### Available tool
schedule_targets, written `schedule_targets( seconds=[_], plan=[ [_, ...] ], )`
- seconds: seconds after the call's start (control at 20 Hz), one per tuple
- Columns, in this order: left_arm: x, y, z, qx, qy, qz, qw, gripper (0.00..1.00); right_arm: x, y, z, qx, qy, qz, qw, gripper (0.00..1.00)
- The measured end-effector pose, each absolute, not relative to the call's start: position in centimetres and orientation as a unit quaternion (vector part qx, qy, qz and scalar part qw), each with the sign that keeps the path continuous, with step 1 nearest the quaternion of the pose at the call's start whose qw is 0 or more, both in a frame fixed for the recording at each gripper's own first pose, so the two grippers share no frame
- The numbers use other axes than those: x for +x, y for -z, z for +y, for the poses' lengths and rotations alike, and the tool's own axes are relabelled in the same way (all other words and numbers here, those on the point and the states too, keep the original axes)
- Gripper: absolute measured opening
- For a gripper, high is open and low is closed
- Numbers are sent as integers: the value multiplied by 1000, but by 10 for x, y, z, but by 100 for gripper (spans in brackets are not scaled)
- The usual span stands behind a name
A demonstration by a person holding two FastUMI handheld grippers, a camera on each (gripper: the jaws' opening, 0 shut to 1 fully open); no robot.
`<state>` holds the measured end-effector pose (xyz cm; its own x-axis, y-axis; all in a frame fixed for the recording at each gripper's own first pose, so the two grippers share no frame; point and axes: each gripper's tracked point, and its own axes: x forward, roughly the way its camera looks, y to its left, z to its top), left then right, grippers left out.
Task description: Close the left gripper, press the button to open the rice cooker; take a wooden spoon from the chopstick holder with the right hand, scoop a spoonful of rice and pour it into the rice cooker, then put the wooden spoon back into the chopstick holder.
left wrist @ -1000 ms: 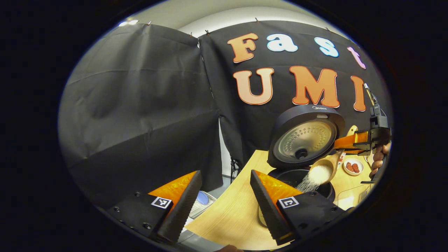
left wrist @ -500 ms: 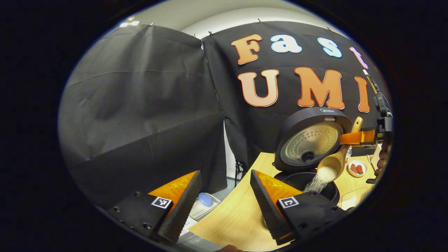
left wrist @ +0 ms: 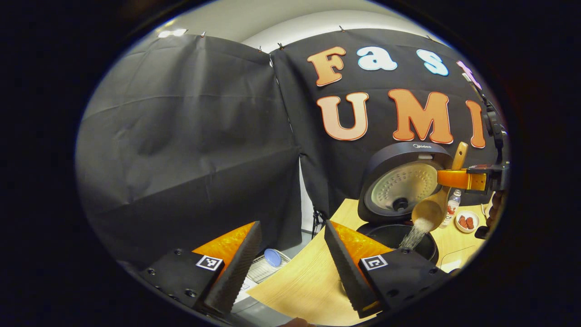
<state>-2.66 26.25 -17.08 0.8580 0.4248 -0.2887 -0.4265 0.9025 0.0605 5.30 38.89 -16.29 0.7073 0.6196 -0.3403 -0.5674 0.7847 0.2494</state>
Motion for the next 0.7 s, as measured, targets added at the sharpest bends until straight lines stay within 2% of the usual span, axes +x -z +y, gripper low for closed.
schedule_targets(
  seconds=[0.5,0.7],
  plan=[
    [-36,164,258,7,-234,145,961,95,30,143,412,-58,-381,107,917,5],
    [-38,161,254,7,-235,147,961,95,25,143,408,-39,-391,114,913,5]
  ],
)
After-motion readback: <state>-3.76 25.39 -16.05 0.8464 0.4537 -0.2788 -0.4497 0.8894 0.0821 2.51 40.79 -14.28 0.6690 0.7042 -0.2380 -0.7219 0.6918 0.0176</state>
